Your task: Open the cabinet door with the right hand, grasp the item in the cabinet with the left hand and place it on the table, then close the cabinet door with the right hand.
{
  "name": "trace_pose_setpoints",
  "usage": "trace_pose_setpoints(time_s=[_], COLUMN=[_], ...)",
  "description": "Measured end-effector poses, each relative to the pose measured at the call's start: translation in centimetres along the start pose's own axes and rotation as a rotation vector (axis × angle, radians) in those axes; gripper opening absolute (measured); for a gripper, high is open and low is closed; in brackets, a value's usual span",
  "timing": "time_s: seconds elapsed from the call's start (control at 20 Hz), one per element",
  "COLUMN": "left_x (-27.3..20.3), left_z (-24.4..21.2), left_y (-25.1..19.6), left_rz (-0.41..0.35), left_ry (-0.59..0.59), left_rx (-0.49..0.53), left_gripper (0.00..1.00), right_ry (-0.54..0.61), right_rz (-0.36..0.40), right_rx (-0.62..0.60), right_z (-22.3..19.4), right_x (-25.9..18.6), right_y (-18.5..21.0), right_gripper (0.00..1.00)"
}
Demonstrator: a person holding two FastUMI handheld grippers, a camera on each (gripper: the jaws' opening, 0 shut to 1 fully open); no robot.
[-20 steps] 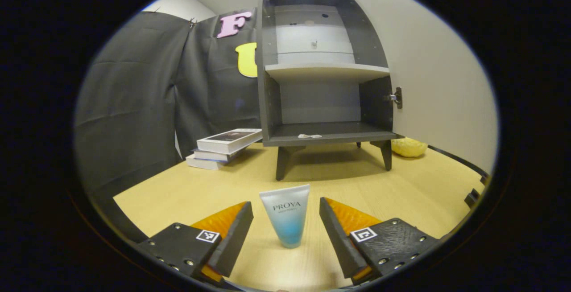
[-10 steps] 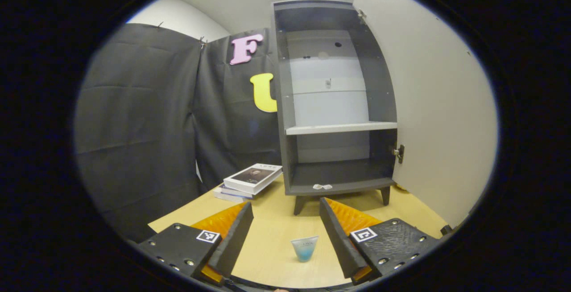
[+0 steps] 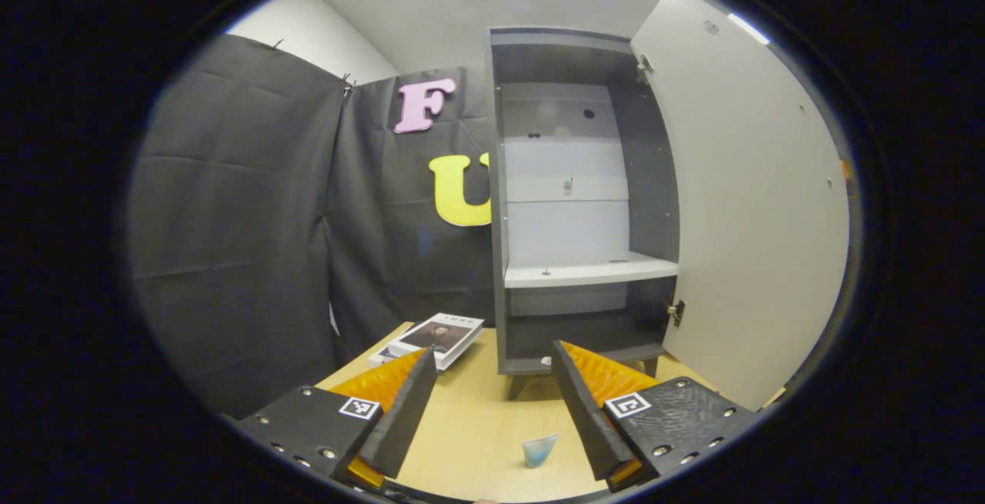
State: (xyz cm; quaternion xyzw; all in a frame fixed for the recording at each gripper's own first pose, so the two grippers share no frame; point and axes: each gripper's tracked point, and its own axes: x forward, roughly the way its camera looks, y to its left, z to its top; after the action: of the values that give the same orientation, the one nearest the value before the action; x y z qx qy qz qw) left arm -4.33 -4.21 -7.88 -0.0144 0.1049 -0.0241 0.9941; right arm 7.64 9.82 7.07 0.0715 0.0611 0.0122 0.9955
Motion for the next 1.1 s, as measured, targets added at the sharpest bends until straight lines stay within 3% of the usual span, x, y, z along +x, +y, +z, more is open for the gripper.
trace_pose_setpoints(time_s=[0.05,0.15,0.2,0.25,0.4,0.45,0.5,0.55,0.6,0.65,0.7,1.1], left_x=[0.1,0.2,0.1,0.2,0.2,0.3,0.5,0.6,0.8,1.0,0.9,1.0], left_z=[0.1,0.3,0.5,0.4,0.6,0.6,0.2,0.2,0.1,-0.1,-0.1,-0.5], left_y=[0.4,1.6,1.9,2.3,4.3,5.0,5.6,6.2,6.7,7.1,7.7,10.6], left_rz=[-0.01,-0.022,-0.036,-0.047,-0.065,-0.069,-0.075,-0.077,-0.083,-0.088,-0.091,-0.12], left_ry=[-0.002,-0.014,-0.019,-0.022,-0.036,-0.034,-0.028,-0.025,-0.024,-0.023,-0.025,-0.048], left_rx=[-0.001,0.003,0.0,-0.005,-0.017,-0.015,-0.012,-0.01,-0.011,-0.012,-0.01,-0.005], left_gripper=[0.9,0.91,0.9,0.91,0.9,0.9,0.9,0.9,0.9,0.9,0.9,0.9], right_ry=[-0.009,-0.002,-0.002,-0.005,-0.009,-0.015,-0.021,-0.026,-0.03,-0.033,-0.038,-0.04], right_rz=[-0.005,-0.032,-0.056,-0.077,-0.138,-0.16,-0.18,-0.2,-0.219,-0.235,-0.246,-0.237], right_rx=[0.008,-0.001,-0.01,-0.01,-0.001,-0.003,-0.011,-0.024,-0.037,-0.05,-0.065,-0.115], right_z=[0.1,-0.2,-0.1,0.0,-0.1,-0.1,0.0,0.1,0.1,0.1,0.2,0.2], right_x=[-0.2,-0.5,-0.9,-1.2,-1.4,-1.6,-1.8,-1.8,-1.9,-2.2,-2.5,-3.4], right_y=[0.8,1.5,1.2,1.2,1.5,1.6,1.6,1.7,1.8,1.9,2.2,6.5], right_gripper=[0.92,0.96,0.91,0.95,0.84,0.92,0.83,0.92,0.83,0.99,0.84,0.84])
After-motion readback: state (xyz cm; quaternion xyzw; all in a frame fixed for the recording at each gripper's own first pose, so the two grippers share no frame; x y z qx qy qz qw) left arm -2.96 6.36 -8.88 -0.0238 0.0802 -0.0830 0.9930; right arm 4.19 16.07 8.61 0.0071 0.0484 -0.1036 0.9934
